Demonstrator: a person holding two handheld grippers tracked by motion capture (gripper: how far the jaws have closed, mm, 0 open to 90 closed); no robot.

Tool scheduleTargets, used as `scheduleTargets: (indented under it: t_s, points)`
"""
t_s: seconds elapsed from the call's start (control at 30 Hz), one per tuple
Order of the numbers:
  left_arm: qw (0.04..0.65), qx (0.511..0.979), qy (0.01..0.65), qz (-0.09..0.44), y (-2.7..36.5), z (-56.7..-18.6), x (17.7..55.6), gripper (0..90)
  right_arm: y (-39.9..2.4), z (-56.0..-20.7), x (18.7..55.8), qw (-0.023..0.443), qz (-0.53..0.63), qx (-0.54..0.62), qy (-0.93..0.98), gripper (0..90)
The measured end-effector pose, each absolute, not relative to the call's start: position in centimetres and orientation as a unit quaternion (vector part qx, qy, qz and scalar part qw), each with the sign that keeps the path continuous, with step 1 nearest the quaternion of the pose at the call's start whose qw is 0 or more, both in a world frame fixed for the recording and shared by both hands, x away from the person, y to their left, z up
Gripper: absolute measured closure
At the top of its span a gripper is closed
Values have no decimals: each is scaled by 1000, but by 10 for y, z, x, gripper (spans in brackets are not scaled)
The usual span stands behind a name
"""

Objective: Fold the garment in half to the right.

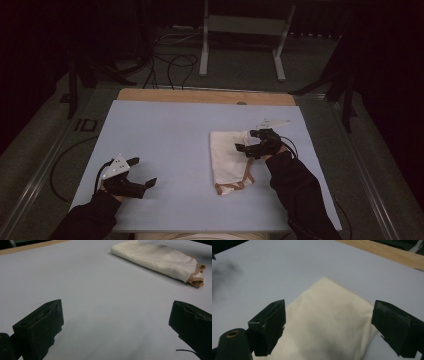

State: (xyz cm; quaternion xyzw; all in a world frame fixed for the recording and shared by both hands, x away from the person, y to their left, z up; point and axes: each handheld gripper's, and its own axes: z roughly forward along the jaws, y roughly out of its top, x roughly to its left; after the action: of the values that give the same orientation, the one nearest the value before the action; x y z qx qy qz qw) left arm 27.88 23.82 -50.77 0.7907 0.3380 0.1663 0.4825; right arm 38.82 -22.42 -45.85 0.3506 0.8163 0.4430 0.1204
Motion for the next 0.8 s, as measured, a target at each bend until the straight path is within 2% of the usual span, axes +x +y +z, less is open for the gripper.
scheduleTargets:
  t_s: [0.8]
  points:
    - [474,791,348,169,250,-509,275,6,-262,-493,331,120,443,348,818,117]
